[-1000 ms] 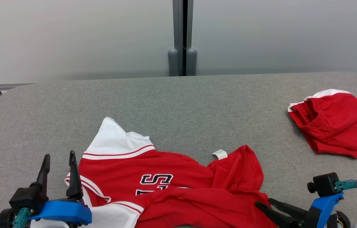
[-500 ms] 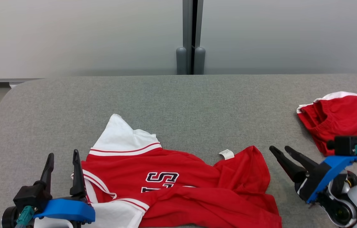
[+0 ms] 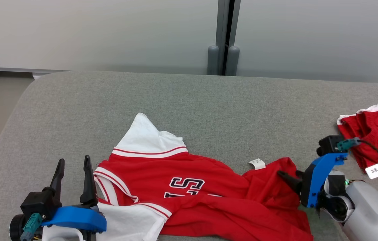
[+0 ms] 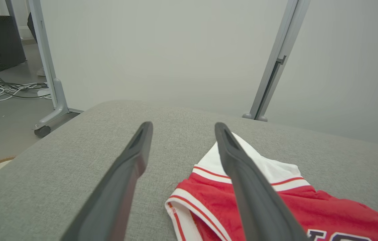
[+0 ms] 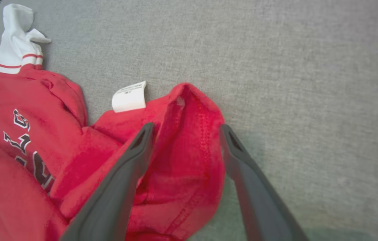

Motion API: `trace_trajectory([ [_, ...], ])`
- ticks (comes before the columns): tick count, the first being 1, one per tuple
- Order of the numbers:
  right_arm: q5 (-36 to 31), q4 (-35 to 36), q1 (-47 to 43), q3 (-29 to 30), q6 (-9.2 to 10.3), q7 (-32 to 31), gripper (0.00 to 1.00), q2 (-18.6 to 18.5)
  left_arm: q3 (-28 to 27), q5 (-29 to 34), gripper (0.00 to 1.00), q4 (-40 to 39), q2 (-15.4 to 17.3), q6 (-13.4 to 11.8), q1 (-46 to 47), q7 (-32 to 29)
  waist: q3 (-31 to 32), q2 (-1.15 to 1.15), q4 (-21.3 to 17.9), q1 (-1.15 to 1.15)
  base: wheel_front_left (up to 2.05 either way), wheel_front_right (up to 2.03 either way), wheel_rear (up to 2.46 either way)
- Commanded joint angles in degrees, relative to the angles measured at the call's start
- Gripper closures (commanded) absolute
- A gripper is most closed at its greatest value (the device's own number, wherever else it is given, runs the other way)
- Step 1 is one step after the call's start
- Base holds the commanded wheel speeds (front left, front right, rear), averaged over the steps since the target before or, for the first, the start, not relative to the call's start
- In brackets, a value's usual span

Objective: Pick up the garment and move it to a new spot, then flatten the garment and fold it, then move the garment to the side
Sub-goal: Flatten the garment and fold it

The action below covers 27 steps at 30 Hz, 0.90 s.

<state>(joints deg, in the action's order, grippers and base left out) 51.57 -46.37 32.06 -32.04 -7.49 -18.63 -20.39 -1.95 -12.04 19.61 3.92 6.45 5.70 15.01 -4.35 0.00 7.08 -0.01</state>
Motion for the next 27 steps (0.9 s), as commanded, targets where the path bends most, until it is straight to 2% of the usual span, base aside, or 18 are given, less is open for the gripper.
trace_trajectory([
  [1, -0.34, -1.22, 0.77, -0.65, -0.01, -1.19, 0.00, 0.16, -0.21, 0.10, 0.00, 0.15, -0.04, 0.11, 0.65, 0.23, -0.02, 0.00, 0.20, 0.01, 0.00, 0.00, 0.00],
  [5, -0.25, -2.63, 1.10, -2.00, -0.01, -2.38, 0.00, 0.59, -0.27, 0.30, 0.00, 0.15, -0.16, 0.17, 0.62, 0.23, -0.22, 0.00, 0.51, 0.01, 0.00, 0.00, 0.00],
  [6, -0.11, -2.82, 1.08, -2.22, -0.01, -2.25, 0.16, 0.63, -0.31, 0.33, 0.00, 0.14, -0.21, 0.18, 0.67, 0.23, -0.30, 0.00, 0.53, 0.01, 0.00, 0.00, 0.00],
  [7, -0.03, -3.03, 1.14, -2.46, -0.01, -2.14, 0.36, 0.63, -0.35, 0.35, 0.00, 0.15, -0.26, 0.19, 0.72, 0.23, -0.36, 0.00, 0.53, 0.01, 0.00, 0.00, 0.00],
  [9, -0.03, -3.30, 1.31, -2.99, -0.01, -1.70, 1.00, 0.62, -0.39, 0.43, 0.00, 0.19, -0.34, 0.21, 0.80, 0.23, -0.50, 0.00, 0.50, 0.01, 0.00, 0.00, 0.00],
  [12, 0.48, -3.13, 1.41, -3.36, -0.01, -0.92, 1.00, 0.69, -0.38, 0.55, 0.00, 0.13, -0.38, 0.25, 0.93, 0.23, -0.70, 0.00, 0.49, 0.01, 0.00, 0.00, 0.00],
  [19, 2.11, -0.92, 3.79, -3.06, -0.01, 6.49, 1.00, -0.42, 0.08, 0.63, 0.00, 0.14, -0.53, 0.46, 1.62, 0.23, -1.83, 0.00, 0.93, 0.01, 0.00, 0.00, 0.00],
  [27, 0.97, -2.82, 12.36, -2.69, -0.01, 11.26, 1.00, -3.58, 1.83, 1.02, 0.00, -0.44, -0.73, 0.64, 3.84, 0.23, -6.06, 0.00, 2.96, 0.01, 0.00, 0.00, 0.00],
])
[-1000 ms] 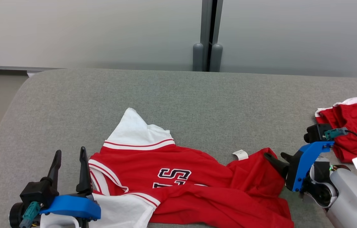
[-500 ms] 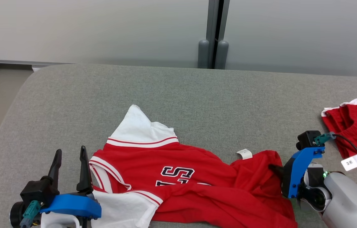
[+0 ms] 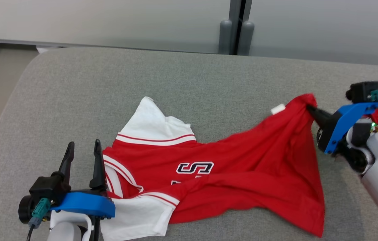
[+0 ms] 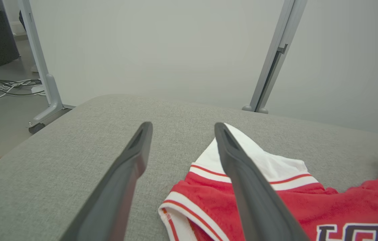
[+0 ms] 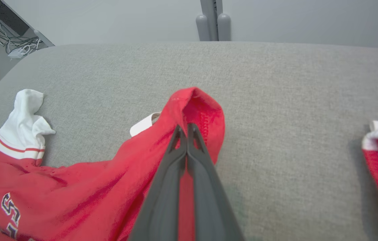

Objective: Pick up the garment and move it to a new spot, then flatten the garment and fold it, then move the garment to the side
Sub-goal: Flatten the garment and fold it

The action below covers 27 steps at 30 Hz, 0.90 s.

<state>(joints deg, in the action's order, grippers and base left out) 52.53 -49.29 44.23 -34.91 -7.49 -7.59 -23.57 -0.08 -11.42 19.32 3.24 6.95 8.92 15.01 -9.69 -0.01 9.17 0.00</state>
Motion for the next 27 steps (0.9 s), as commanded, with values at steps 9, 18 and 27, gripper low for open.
trace_trajectory([
  [9, -2.71, -9.39, 12.35, 1.23, -0.01, 2.97, 1.00, -5.93, 3.47, -0.52, 0.00, -0.51, -0.28, 0.31, 4.72, 0.22, -7.73, 0.01, 5.56, 0.00, 0.00, 0.00, 0.00],
  [18, -2.43, -16.02, 14.39, 0.50, -0.01, 7.88, 0.00, -4.55, 4.17, -0.95, 0.00, 0.56, -0.32, 0.14, 6.27, 0.21, -7.42, 0.01, 5.59, 0.00, 0.00, 0.00, 0.00],
  [27, -2.01, -10.75, 10.10, -3.22, -0.01, 18.21, 0.00, -0.50, 1.49, 0.42, 0.00, 1.22, 0.63, 0.19, 3.20, 0.20, -0.94, 0.01, -0.21, 0.00, 0.00, 0.00, 0.00],
])
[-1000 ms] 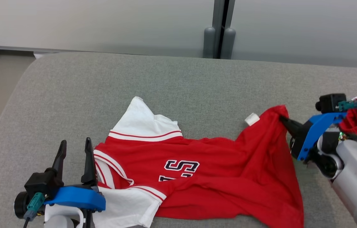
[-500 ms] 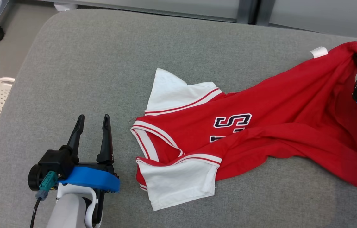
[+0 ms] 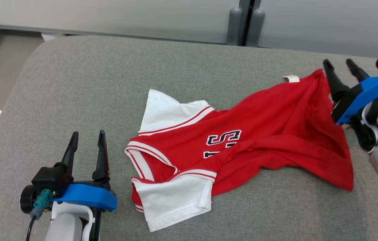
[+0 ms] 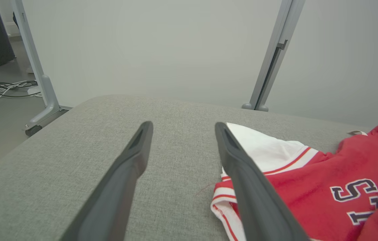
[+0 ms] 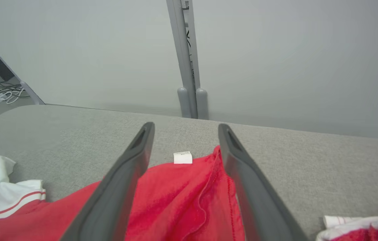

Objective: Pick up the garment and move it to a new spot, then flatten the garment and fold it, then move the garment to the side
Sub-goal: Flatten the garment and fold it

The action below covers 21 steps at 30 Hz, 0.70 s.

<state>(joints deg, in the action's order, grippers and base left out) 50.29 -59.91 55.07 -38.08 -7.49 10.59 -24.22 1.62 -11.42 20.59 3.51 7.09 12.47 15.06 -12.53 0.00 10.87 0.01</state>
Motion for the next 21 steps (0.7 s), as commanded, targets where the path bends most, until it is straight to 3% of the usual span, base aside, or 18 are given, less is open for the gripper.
trace_trajectory([
  [1, 0.42, 1.19, -1.64, -0.58, -0.01, 0.90, 0.00, 0.00, -0.39, 0.47, 0.00, -0.11, 0.40, 0.06, -0.56, 0.15, 2.64, 0.00, -2.45, -0.01, 0.00, 0.00, 0.00],
  [9, 1.79, 11.11, -12.77, -2.00, -0.01, 4.55, 0.00, -0.94, -1.41, 0.53, 0.00, 0.08, 0.59, 0.24, -3.99, 0.15, 10.12, 0.00, -5.54, -0.01, 0.00, 0.00, 0.00],
  [12, -0.37, 17.02, -17.87, 1.51, 0.00, 4.64, 0.00, -1.80, -2.16, 0.24, 0.00, -0.44, 0.75, 0.23, -5.74, 0.15, 12.48, 0.00, -7.12, -0.01, 0.00, 0.00, 0.00],
  [21, -10.04, 30.98, -35.22, 14.94, -0.01, 4.59, 0.00, 1.38, -3.90, -0.11, 0.00, -3.55, 1.06, 0.30, -8.50, 0.15, 13.47, 0.00, -11.19, -0.01, 0.00, 0.00, 0.00],
])
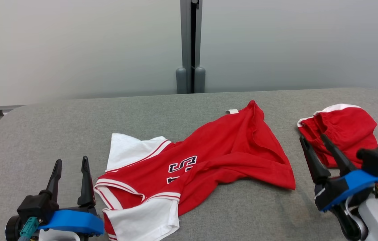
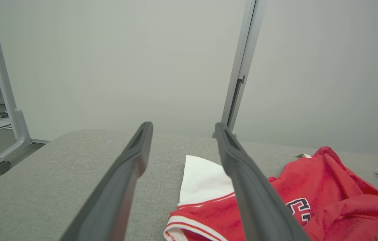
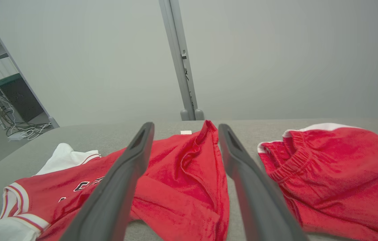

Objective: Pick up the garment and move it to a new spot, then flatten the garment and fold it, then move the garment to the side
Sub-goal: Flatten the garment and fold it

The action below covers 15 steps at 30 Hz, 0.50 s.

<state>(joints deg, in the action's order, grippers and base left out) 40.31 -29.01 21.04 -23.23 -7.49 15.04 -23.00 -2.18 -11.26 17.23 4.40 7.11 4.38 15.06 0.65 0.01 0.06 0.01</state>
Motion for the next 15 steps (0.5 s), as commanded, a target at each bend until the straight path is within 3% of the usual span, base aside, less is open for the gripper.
trace_trajectory([
  [1, -1.30, 0.95, -3.31, 1.50, -0.01, 0.15, 0.00, 0.81, -0.13, -0.25, 0.00, -0.37, 0.06, 0.30, -0.59, 0.15, 0.21, -0.01, -0.69, -0.01, 0.00, 0.00, 0.00],
  [8, -5.98, 2.57, -12.55, 7.75, -0.01, 0.16, 0.00, 4.86, -0.16, 0.03, 0.00, -0.99, -0.37, 0.40, -1.63, 0.15, -0.23, -0.01, -1.50, -0.01, 0.00, 0.00, 0.00],
  [15, -7.61, -0.01, -12.06, 7.39, -0.01, -0.12, 0.00, 6.24, 0.18, 0.25, 0.00, -0.75, -0.57, 0.47, -1.14, 0.15, -0.56, -0.01, -1.14, -0.01, 0.00, 0.00, 0.00],
])
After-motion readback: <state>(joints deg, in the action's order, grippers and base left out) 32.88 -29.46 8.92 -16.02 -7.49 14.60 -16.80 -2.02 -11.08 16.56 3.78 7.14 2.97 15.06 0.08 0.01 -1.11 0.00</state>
